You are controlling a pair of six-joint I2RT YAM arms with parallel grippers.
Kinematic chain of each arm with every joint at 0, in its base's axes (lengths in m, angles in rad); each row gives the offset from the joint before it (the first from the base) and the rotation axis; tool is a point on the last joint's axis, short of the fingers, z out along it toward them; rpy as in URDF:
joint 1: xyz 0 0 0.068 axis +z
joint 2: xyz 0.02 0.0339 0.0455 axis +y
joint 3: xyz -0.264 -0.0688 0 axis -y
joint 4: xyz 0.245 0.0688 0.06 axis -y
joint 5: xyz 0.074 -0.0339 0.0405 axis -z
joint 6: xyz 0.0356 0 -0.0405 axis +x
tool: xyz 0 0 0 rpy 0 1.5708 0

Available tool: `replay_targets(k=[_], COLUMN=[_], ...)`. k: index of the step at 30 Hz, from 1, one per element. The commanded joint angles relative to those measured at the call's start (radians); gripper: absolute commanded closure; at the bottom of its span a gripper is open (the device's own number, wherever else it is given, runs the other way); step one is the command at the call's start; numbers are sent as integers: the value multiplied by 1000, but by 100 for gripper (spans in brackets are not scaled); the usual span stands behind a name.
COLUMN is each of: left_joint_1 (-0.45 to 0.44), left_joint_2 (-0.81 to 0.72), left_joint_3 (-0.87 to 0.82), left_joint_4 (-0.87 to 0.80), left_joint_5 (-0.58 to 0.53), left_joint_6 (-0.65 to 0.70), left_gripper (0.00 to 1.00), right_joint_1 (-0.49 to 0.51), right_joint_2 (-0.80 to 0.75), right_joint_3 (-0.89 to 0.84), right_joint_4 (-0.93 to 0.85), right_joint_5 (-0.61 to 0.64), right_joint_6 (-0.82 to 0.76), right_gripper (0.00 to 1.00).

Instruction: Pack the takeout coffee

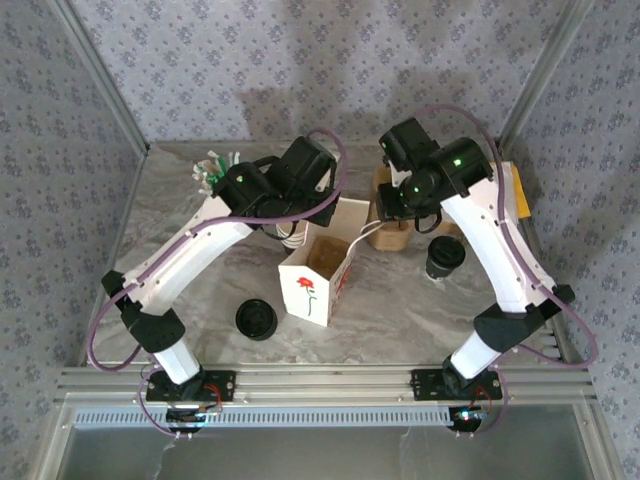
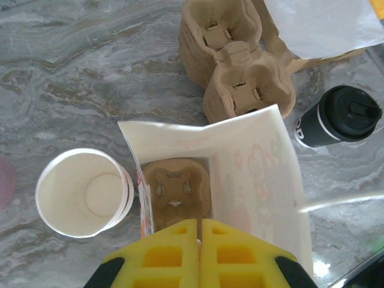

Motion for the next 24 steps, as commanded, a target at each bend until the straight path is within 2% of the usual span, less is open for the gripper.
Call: replay_targets(k=[1,7,16,24], left_joint_1=[14,44,84,106], left_joint_2=[-63,-90,-120,-164], left_joint_3=[-28,-80,-160,-251], left_joint_4=[86,188,271,346], left_joint_5=[32,105,77,77], left_joint_6=[-83,-208,-321,-410], left_gripper=[100,100,100,100], right_joint_1=[-6,-7,-74,-85], right_joint_2=[21,32,-61,-125], right_joint_3=[111,223,134,51], right_joint_4=[-54,-64,-9,9], right_joint_5=[-2,-6,-27,-9], right_joint_6=[-18,-31,-6,28], right_gripper=[60,50,47,47])
